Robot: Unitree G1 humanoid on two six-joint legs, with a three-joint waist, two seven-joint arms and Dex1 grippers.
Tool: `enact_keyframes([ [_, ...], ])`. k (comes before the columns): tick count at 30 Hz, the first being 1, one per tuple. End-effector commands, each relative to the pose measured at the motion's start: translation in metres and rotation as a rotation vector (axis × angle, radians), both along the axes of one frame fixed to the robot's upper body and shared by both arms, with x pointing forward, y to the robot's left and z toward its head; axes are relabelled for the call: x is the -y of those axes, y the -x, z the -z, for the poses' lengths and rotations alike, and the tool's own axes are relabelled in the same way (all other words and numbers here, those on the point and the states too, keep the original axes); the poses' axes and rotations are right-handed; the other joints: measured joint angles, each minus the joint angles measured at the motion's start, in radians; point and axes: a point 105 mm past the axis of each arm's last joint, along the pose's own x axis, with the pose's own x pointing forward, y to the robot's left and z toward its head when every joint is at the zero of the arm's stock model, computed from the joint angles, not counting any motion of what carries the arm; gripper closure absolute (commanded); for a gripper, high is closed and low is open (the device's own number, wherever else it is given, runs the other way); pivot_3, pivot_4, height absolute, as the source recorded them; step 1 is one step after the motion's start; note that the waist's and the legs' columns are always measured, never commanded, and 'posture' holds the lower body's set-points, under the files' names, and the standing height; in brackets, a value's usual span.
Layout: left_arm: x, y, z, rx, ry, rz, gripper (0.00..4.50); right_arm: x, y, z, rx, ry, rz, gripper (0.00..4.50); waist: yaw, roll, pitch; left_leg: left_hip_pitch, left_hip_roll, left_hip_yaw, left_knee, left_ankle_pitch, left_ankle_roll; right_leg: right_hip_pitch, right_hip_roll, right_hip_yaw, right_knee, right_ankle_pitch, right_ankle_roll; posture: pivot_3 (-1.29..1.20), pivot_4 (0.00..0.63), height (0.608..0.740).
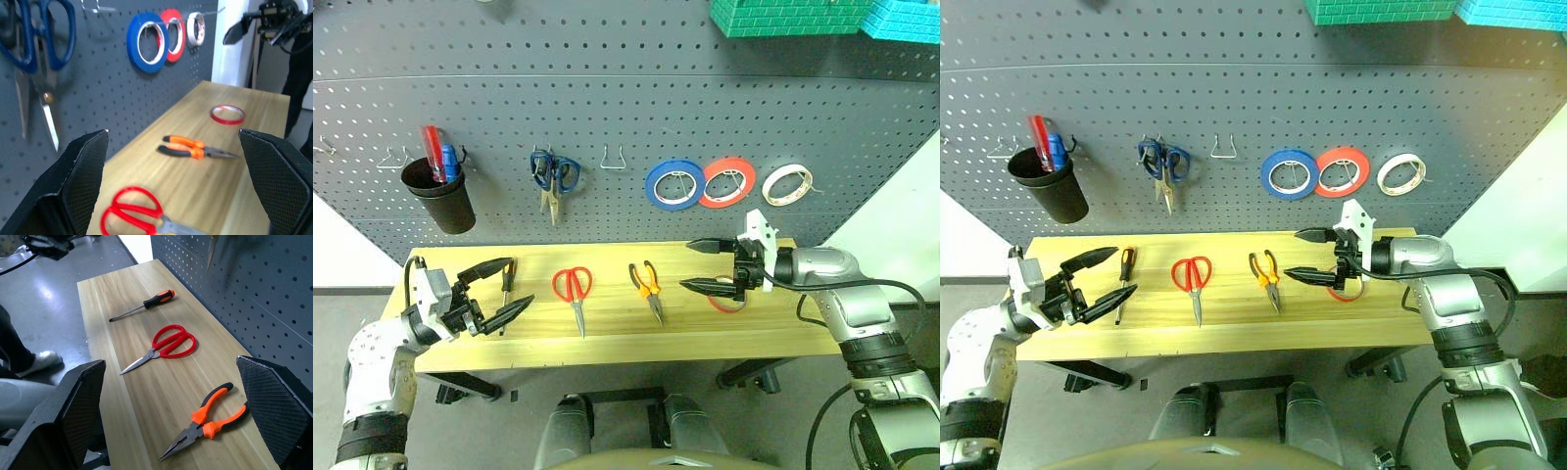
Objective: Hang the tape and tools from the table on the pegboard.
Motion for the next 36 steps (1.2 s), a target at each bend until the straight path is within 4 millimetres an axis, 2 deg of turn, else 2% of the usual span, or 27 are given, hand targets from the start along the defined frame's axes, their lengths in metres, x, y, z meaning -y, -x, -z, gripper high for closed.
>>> enact_keyframes([
  [1,0.005,0.006,-0.006,0.045,-0.057,0.046,0.05,0.002,-0.005,-0.011,0.046,-0.011,0.004,0.0,0.0,0.0,0.0,0.0,0.0,0.0,0.0,0.0,0.0,0.0,0.0,0.0,0.0,0.0,0.0,0.17,0.09,0.74],
  [5,0.01,0.007,-0.014,0.062,-0.037,0.05,0.05,0.003,-0.006,-0.008,0.031,-0.022,0.018,0.0,0.001,0.0,0.0,0.0,0.0,0.0,0.001,0.0,0.0,0.0,0.0,0.0,0.0,0.0,0.0,0.16,0.098,0.74],
  [10,0.01,0.01,-0.011,0.022,-0.021,0.06,0.05,0.002,0.001,-0.003,0.003,-0.024,0.018,0.0,0.0,0.0,0.0,0.0,0.0,0.0,0.0,0.0,0.0,0.0,0.0,0.0,0.0,0.0,0.001,0.15,0.111,0.74],
  [14,0.013,0.01,-0.008,-0.001,-0.029,0.09,0.05,0.015,0.007,0.0,-0.003,0.004,0.022,0.0,0.001,0.001,0.001,0.0,0.0,0.0,0.0,0.0,0.0,-0.001,0.0,0.0,0.0,0.0,0.0,0.12,0.116,0.74],
  [18,0.02,0.005,-0.001,-0.023,-0.026,0.111,0.05,0.029,0.011,0.016,-0.046,0.086,0.038,0.0,0.0,0.003,0.005,0.0,0.0,0.0,0.001,-0.001,0.0,-0.001,-0.001,0.001,-0.001,-0.002,0.003,0.12,0.172,0.74],
  [22,0.023,-0.011,0.002,-0.035,-0.044,0.111,0.05,0.017,0.009,0.019,-0.112,0.093,0.06,0.0,-0.002,0.005,0.021,0.0,0.0,0.0,0.003,-0.002,-0.002,-0.002,-0.001,0.001,-0.001,-0.003,0.003,0.11,0.19,0.74],
  [29,0.049,-0.041,0.016,-0.044,-0.163,0.089,0.05,0.019,0.003,0.029,-0.128,0.153,0.12,0.0,-0.001,0.008,0.04,0.0,-0.001,0.0,0.002,-0.001,0.002,-0.002,-0.001,0.002,-0.001,-0.003,0.003,0.09,0.22,0.74],
  [36,0.08,-0.061,0.025,-0.104,-0.239,0.211,0.05,0.03,-0.006,0.05,-0.226,0.281,0.242,0.0,-0.003,0.008,0.068,-0.003,-0.001,0.0,0.001,-0.004,0.007,-0.007,0.0,0.002,0.002,-0.001,0.0,0.03,0.271,0.74],
])
